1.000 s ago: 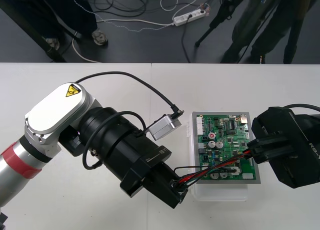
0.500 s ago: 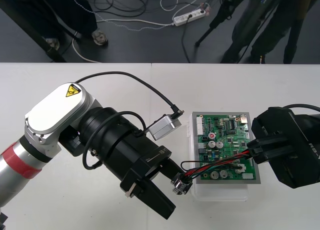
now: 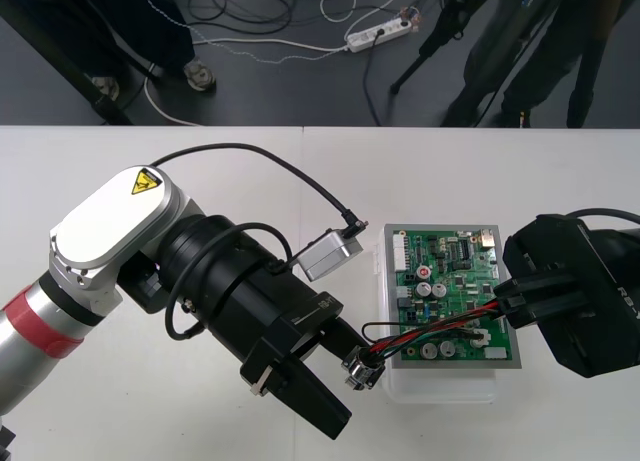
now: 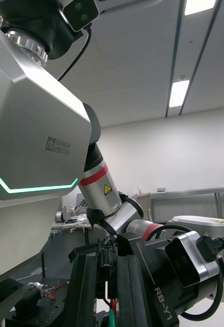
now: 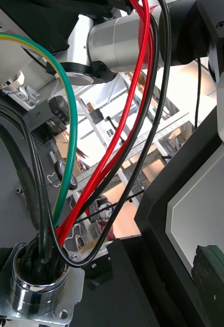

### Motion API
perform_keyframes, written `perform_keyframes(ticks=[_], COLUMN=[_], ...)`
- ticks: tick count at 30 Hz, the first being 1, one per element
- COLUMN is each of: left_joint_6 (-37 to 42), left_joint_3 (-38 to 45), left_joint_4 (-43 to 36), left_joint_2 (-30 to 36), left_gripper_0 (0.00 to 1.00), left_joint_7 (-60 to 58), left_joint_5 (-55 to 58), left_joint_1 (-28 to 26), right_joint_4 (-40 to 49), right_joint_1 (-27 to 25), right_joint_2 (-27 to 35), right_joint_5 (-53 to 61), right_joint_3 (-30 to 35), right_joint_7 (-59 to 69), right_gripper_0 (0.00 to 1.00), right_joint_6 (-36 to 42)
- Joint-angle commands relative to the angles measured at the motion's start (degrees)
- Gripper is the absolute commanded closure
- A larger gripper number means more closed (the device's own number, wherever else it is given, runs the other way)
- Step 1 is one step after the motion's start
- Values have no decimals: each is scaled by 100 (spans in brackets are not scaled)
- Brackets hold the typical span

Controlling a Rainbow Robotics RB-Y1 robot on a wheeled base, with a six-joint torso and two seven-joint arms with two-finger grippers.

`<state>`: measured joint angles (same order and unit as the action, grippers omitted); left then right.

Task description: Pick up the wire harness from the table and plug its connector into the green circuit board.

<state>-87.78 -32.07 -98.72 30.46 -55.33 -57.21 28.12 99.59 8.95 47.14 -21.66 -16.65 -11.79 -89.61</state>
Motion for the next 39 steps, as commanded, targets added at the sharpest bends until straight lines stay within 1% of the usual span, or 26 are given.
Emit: perform_keyframes(ticks=[1,11,21,30,35,39], left_joint_6=[147,147,182,718,885,885], left_joint_3=[175,983,1713,2108,2266,2398], left_joint_4=[-60,-60,-113,-517,-517,-517], left_joint_2=[74,197,470,883,971,971], left_gripper_0=[0,0,0,0,0,0], left_joint_7=[5,163,374,1253,1912,2325], left_joint_5=[8,8,61,149,368,430], left_joint_1=[123,-105,-369,-905,-1169,-1257], right_joint_4=[122,122,122,122,122,122], right_joint_1=[72,72,72,72,72,72], right_joint_2=[-64,-64,-64,-64,-64,-64], right_joint_5=[-14,-14,-14,-14,-14,-14], right_joint_3=[57,57,57,57,57,57], right_joint_7=[-121,-121,-121,-121,-121,-121], right_gripper_0=[100,100,100,100,100,100], right_joint_6=[-39,-39,-39,-39,-39,-39])
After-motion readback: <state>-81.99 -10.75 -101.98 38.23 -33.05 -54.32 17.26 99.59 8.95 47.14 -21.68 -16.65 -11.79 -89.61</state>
